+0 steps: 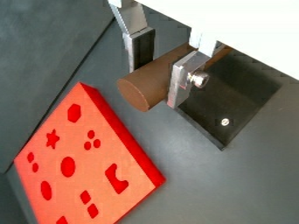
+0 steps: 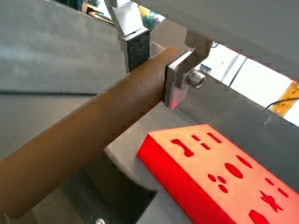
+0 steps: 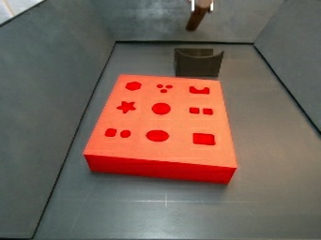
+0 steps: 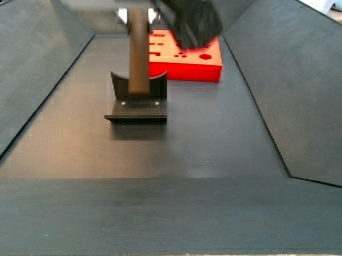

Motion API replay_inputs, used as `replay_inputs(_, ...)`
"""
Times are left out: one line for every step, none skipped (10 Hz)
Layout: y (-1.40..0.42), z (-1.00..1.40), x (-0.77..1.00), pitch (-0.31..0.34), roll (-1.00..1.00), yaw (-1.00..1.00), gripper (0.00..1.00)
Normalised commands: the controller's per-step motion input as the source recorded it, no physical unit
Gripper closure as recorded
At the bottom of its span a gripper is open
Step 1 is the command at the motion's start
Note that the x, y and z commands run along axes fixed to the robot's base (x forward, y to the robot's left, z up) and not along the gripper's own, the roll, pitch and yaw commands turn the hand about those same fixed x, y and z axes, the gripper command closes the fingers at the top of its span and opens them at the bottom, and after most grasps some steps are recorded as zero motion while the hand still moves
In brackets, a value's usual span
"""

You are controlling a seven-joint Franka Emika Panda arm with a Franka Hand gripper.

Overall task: Pick up the oval object. Move up. Place the oval object on the fixture. Regrasp the oval object. Move to above the board. Insert the oval object.
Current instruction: Place the oval object on the fixture.

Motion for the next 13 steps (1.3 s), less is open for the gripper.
replay_inputs(0.14, -1.00, 0.17, 0.253, -0.88, -0.16, 1.00)
replay_inputs(0.14, -1.00, 0.17, 0.231, -0.77, -0.18, 1.00)
replay_inputs(0.14, -1.00, 0.18, 0.171, -0.56, -0.22, 1.00)
replay_inputs(0.16, -1.00, 0.18, 0.110, -0.32, -0.23, 1.00)
replay_inputs(0.19, -1.00, 0.16, 0.050, -0.19, -0.22, 1.00)
replay_inputs(0.19, -1.00, 0.16, 0.050, -0.19, -0.22, 1.00)
replay_inputs(0.21, -1.00, 0.16, 0.027, -0.18, -0.22, 1.00)
replay_inputs(0.22, -1.00, 0.16, 0.018, -0.18, -0.22, 1.00)
replay_inputs(0.24, -1.00, 0.16, 0.012, -0.17, -0.19, 1.00)
replay_inputs(0.24, -1.00, 0.15, 0.008, -0.17, -0.17, 1.00)
replay_inputs(0.24, -1.00, 0.13, 0.002, -0.17, -0.15, 1.00)
replay_inputs(0.25, -1.00, 0.12, -0.004, -0.16, -0.14, 1.00)
replay_inputs(0.00, 0.00, 0.00, 0.000, 0.00, 0.00, 0.00)
